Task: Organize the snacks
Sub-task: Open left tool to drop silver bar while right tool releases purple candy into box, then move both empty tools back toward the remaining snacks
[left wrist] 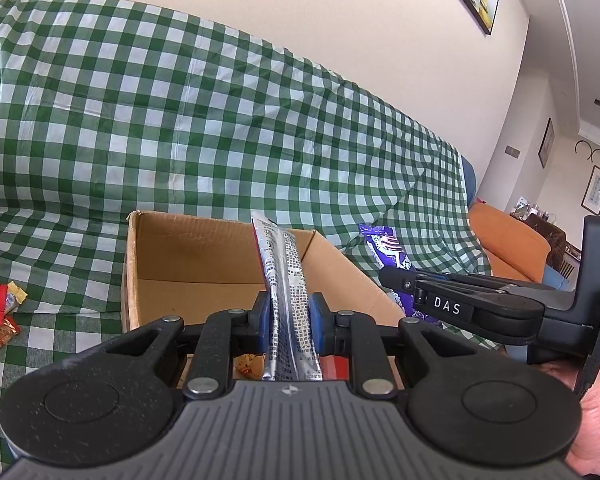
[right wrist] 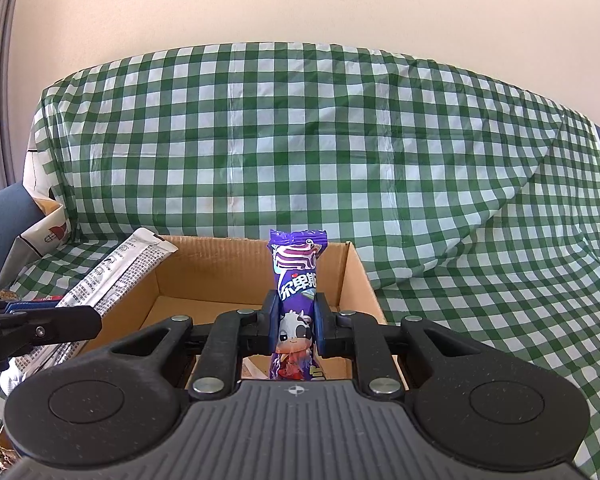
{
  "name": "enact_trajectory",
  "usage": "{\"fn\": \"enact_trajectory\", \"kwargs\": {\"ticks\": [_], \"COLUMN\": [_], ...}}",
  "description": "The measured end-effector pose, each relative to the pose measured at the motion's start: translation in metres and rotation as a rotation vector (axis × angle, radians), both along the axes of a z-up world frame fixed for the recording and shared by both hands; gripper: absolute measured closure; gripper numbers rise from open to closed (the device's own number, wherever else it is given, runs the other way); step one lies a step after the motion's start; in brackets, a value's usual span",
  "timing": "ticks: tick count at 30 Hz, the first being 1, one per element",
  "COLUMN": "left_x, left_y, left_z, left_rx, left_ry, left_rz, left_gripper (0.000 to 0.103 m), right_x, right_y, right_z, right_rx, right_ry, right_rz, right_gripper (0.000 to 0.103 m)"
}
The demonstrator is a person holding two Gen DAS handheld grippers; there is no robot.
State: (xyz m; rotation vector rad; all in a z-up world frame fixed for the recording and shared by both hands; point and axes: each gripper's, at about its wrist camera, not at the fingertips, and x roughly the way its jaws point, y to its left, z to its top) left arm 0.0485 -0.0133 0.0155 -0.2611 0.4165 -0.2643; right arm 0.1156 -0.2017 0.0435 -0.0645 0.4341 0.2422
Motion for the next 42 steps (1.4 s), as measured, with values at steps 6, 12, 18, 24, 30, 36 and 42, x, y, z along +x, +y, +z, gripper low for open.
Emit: {"fn": "enact_trajectory", "kwargs": {"ticks": [6,12,18,24,30,36,42], "left_x": [0.000,0.001,0.005,0.004,-0.006,-0.017,-0.012], "left_y": [0.000,0.000,-0.002,0.000,0.022,0.064,0.139], "left_z": [0.000,0.000,-0.002,-0.001,0.005,0.017,0.038], "left_rx": [0.001,0.000,-0.039,-0.028,-0.021,0.039,0.156], "left_ry": [0.001,0.002,0.037,0.028,0.019,0.057,0.109], "left_rz": [0.000,-0.001,-0.055,-0.029,0.021,0.090,0.205], "left_gripper": [0.081,0.081,0.069,0.065,0.068,0.084,0.084], "right_x": [0.000,0.000,0.004,0.004,0.000,-0.010,-0.020], "right_y": [0.000,0.000,0.004,0.009,0.025,0.051,0.083], "right_z": [0.000,0.000,-0.006,-0.003,-0.001,0.004,0.007], "right_rx": [0.000,0.001,-0.006,-0.002,0.017,0.061,0.132], "right_ry": [0.000,0.001,0.044,0.024,0.017,0.000,-0.001], "right_rz": [0.001,0.001,0.026,-0.003,-0.012,0.009,0.090], "right_gripper": [0.085,0.085,0.076,0.051,0.051,0.055,0.074]}}
